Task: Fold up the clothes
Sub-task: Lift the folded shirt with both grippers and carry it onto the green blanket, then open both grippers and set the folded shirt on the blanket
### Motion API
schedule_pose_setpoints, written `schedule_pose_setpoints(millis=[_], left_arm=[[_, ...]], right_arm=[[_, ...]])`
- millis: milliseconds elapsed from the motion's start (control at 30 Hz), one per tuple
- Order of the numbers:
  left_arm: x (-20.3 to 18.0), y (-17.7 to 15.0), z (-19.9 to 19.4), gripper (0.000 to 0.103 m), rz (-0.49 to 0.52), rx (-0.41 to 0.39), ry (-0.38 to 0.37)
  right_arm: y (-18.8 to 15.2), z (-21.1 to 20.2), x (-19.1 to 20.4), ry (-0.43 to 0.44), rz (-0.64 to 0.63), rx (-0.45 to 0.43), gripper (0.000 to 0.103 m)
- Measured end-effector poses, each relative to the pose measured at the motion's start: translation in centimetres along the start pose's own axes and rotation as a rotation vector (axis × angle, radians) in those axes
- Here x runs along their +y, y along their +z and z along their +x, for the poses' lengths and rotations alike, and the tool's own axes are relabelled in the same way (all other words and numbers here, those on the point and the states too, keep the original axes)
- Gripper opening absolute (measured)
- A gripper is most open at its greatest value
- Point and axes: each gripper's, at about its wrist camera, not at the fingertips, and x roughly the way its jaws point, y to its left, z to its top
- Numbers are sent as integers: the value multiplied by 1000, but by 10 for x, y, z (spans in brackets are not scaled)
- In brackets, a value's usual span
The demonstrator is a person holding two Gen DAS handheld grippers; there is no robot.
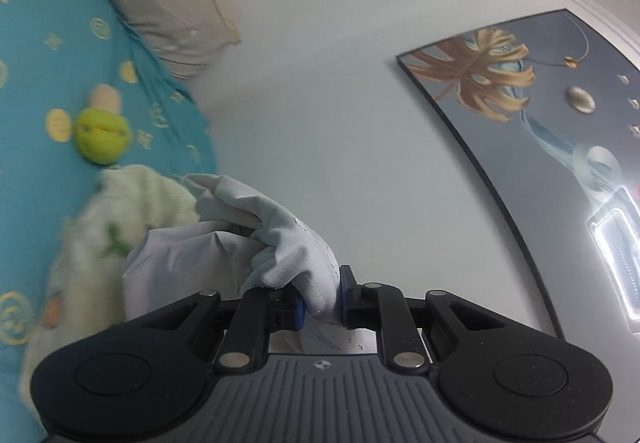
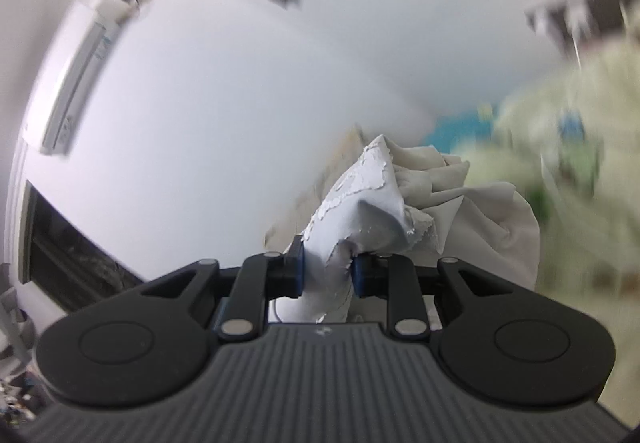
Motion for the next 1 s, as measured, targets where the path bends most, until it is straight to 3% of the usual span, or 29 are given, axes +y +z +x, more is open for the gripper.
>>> schedule_pose_setpoints(millis=[133, 167, 300, 500, 733, 833, 900, 1000], left_arm=[[18, -24, 50, 17, 93, 34, 7], [26, -32, 58, 17, 104, 52, 10], [65, -65, 62, 17, 160, 118, 38], [120, -120, 26, 18, 254, 198, 83], [134, -153, 13, 24, 414, 203, 205], [118, -149, 16, 44, 454, 221, 243], [105, -147, 14, 66, 491, 234, 270], [80, -145, 2, 78, 560, 214, 312]], right_arm=[[50, 9, -14, -9, -65, -105, 26], [48, 8, -24, -23, -73, -119, 26], [10, -5, -68, -93, -95, -106, 26], [-56, -44, -116, -147, -37, -73, 26], [-93, -51, -137, -250, 8, -19, 25], [-85, -51, -128, -302, 20, 21, 28], [-79, -55, -122, -339, 51, 47, 29], [-77, -67, -110, -390, 49, 98, 29]])
